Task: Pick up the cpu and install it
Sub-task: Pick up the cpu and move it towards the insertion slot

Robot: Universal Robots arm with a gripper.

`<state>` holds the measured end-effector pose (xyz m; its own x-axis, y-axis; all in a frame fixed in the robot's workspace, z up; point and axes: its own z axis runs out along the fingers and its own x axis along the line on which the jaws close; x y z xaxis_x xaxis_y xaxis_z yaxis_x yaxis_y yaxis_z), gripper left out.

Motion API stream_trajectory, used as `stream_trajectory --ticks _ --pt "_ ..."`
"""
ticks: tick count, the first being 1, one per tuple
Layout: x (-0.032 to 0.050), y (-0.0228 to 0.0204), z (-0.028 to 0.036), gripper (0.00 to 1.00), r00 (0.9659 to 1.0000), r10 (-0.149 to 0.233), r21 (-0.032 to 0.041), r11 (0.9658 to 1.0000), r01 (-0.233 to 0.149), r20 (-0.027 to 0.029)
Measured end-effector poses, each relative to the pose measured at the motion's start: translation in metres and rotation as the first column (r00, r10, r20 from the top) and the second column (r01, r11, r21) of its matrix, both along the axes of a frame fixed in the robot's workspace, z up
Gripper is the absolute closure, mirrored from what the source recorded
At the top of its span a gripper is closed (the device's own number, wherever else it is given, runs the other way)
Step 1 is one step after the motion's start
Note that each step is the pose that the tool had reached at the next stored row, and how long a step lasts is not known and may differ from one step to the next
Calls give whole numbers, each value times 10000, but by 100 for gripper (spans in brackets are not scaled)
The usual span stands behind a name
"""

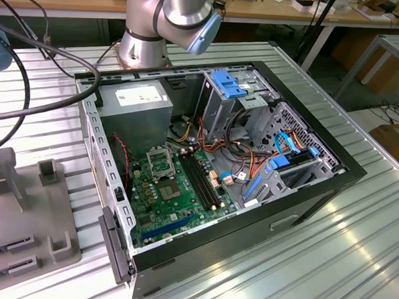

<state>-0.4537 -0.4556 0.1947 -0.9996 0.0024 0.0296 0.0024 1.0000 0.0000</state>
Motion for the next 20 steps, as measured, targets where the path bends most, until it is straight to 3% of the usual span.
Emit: stream_trajectory --ticks 20 --pt "1 0 15 56 10000 0 3 10000 0 4"
